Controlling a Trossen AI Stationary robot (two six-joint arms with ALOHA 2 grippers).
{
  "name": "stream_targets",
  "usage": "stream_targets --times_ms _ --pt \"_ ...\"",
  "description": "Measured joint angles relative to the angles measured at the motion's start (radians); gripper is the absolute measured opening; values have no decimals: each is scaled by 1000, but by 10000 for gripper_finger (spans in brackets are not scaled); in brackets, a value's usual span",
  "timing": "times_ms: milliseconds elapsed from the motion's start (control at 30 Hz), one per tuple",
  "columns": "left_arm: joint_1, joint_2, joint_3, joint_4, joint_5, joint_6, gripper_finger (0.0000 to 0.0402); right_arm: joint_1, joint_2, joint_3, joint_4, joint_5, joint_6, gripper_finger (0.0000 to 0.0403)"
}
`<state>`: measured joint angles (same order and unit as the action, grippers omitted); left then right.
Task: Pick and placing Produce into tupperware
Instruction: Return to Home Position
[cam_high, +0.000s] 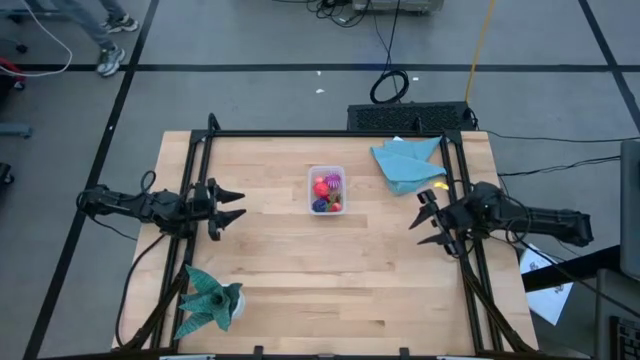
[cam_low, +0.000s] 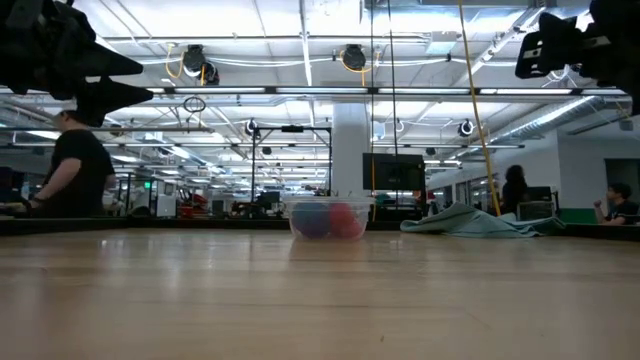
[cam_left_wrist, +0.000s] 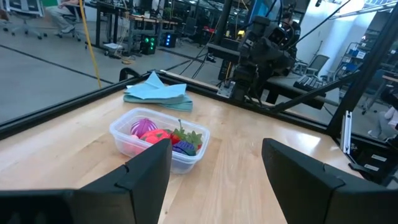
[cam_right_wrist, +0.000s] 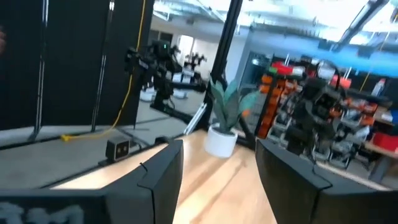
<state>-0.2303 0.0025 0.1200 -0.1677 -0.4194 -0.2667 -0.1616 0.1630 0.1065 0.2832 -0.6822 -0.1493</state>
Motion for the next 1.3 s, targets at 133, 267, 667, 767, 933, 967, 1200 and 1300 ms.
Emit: stream_targets --times_ms 133,267,667,767,933,967,1200,1300 --pt "0 0 0 0 0 0 255 0 -62 -47 31 -3 44 194" --pt "0 0 0 0 0 0 255 0 -116 -75 35 -46 100 194" --pt "0 0 0 0 0 0 255 0 -153 -83 26 -109 261 194" --pt "0 0 0 0 0 0 255 0 -154 -83 26 -109 323 194" --pt "0 0 0 0 0 0 255 0 -154 -84 26 -109 332 194" --pt "0 0 0 0 0 0 255 0 -154 -85 26 -109 332 194" --pt "0 0 0 0 0 0 255 0 -154 -85 26 -109 332 194" --pt "0 0 0 0 0 0 255 0 -153 -85 26 -109 332 194"
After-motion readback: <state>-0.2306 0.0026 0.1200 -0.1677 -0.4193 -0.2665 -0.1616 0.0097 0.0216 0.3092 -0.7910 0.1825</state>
